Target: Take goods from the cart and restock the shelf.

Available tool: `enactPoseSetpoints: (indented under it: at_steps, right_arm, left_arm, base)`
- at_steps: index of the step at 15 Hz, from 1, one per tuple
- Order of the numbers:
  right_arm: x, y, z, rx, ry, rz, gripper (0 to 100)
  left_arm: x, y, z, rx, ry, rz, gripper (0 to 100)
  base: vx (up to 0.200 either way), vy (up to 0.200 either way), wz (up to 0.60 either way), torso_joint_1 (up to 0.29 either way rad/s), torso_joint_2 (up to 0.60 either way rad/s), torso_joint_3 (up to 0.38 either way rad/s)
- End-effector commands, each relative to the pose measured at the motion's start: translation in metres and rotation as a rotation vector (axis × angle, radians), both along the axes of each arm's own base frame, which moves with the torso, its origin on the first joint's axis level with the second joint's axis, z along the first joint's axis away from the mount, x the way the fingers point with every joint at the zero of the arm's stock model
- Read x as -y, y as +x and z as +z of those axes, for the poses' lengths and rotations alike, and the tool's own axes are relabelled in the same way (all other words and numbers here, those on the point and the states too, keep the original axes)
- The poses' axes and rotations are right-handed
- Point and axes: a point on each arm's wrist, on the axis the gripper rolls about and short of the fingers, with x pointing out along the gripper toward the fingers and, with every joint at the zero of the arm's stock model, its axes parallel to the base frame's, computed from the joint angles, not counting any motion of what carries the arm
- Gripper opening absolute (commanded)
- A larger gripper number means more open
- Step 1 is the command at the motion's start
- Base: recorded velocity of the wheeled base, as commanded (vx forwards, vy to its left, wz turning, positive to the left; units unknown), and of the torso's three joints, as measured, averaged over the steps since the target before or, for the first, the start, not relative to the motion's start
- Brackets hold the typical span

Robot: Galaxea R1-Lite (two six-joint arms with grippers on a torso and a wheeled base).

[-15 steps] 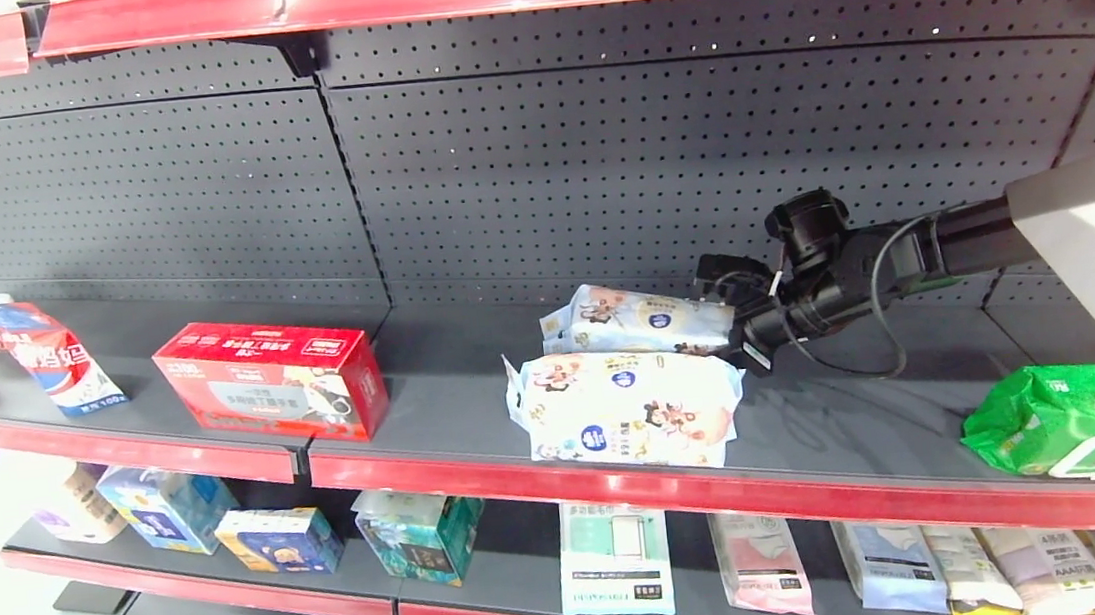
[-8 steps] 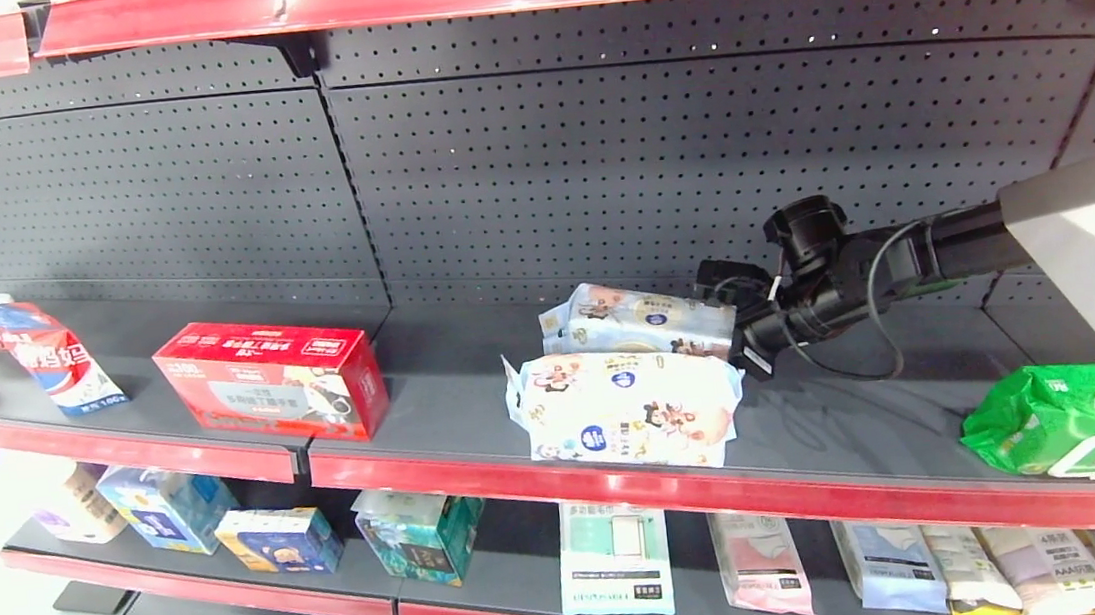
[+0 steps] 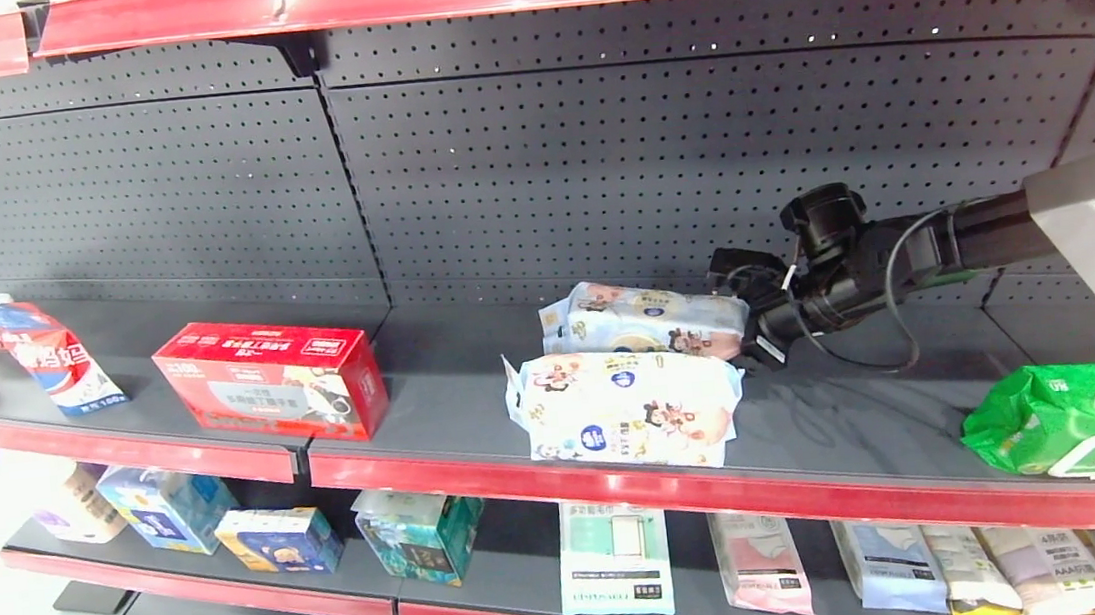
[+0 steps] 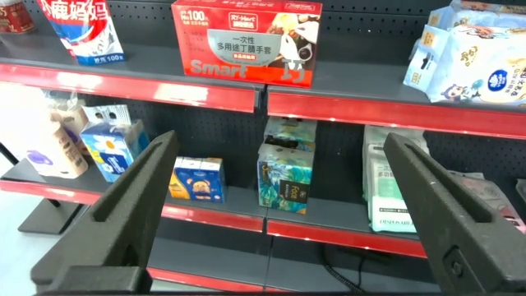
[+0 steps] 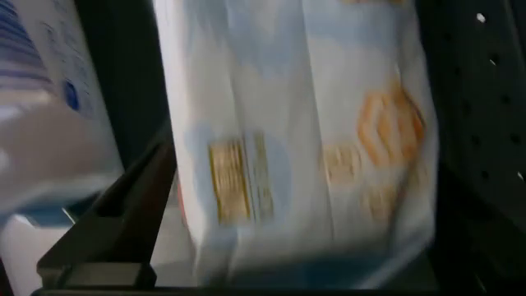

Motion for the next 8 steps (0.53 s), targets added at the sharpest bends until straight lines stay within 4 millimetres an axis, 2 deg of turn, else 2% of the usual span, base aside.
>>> enactPoseSetpoints:
  at_steps: [1, 8]
  right_arm:
    - [0.0056, -0.0062, 0.0077, 0.005, -0.001, -0.014, 100]
    - [0.0103, -0.0067, 0.0085, 0.011, -0.039, -0.069, 100]
  left_arm:
    - [0.0000, 0.0000, 0.0000, 0.000, 0.000, 0.000, 100]
    - [0.0000, 0.0000, 0.0000, 0.000, 0.000, 0.000, 100]
  base:
    - [0.000, 0.000, 0.00, 0.000, 0.00, 0.000]
    - [0.000, 0.000, 0.00, 0.000, 0.00, 0.000]
